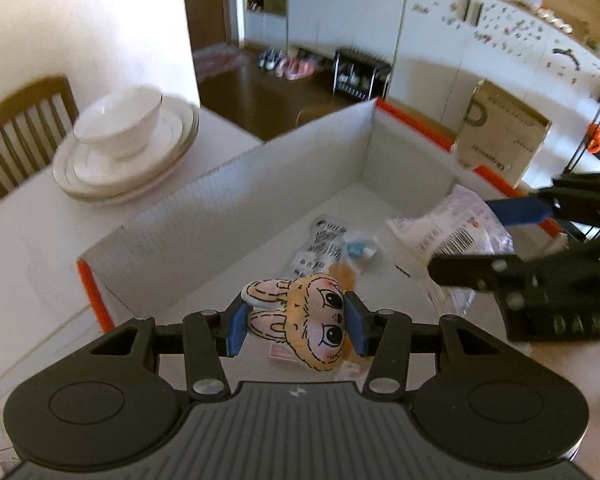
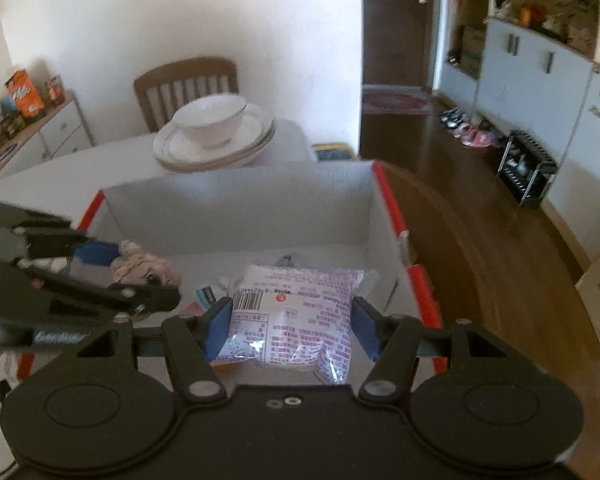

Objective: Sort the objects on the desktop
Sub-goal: 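Carry the plush doll and clear bag with both tools over the red box, then lower both tools into the box and open them, releasing doll and bag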

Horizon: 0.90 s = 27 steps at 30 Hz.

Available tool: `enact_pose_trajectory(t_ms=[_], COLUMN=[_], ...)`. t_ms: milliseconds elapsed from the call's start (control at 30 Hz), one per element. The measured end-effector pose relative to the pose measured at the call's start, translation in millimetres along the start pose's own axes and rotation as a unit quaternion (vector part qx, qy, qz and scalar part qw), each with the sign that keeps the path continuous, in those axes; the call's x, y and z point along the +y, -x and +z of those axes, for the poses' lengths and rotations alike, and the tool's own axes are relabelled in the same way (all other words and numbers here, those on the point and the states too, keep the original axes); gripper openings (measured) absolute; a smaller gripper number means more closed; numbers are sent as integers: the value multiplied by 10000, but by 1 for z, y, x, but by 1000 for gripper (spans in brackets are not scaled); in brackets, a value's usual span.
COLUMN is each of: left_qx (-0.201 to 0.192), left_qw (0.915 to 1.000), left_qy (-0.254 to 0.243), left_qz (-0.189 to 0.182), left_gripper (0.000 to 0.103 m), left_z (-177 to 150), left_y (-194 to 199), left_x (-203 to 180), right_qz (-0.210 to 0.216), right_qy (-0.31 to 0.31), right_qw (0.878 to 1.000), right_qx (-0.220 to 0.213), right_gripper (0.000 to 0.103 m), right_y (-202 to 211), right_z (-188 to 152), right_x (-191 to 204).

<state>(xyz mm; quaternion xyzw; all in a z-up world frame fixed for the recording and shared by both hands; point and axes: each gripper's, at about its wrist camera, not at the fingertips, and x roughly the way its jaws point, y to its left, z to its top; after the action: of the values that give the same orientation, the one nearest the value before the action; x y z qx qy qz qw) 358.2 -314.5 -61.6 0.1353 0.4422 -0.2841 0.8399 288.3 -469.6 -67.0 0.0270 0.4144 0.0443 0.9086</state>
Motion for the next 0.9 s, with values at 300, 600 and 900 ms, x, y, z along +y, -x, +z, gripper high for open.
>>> enact_pose_trajectory(t_ms=[300, 600, 900], left_qx=[558, 992, 1128], left_qw=[9984, 9949, 9926], left_qy=[5, 165, 457], left_qz=[118, 65, 14], left_gripper=[48, 49, 60], left_z=[5, 6, 6], left_y=[-37, -52, -53], left_x=[2, 8, 15], right_qz=[-28, -6, 40], right_qy=[332, 380, 447], right_qw=[9987, 9974, 9965], right_qx=[373, 617, 709], right_gripper=[62, 63, 67], right_y=[-26, -40, -43], right_z=[-13, -16, -14], right_x=[4, 5, 6])
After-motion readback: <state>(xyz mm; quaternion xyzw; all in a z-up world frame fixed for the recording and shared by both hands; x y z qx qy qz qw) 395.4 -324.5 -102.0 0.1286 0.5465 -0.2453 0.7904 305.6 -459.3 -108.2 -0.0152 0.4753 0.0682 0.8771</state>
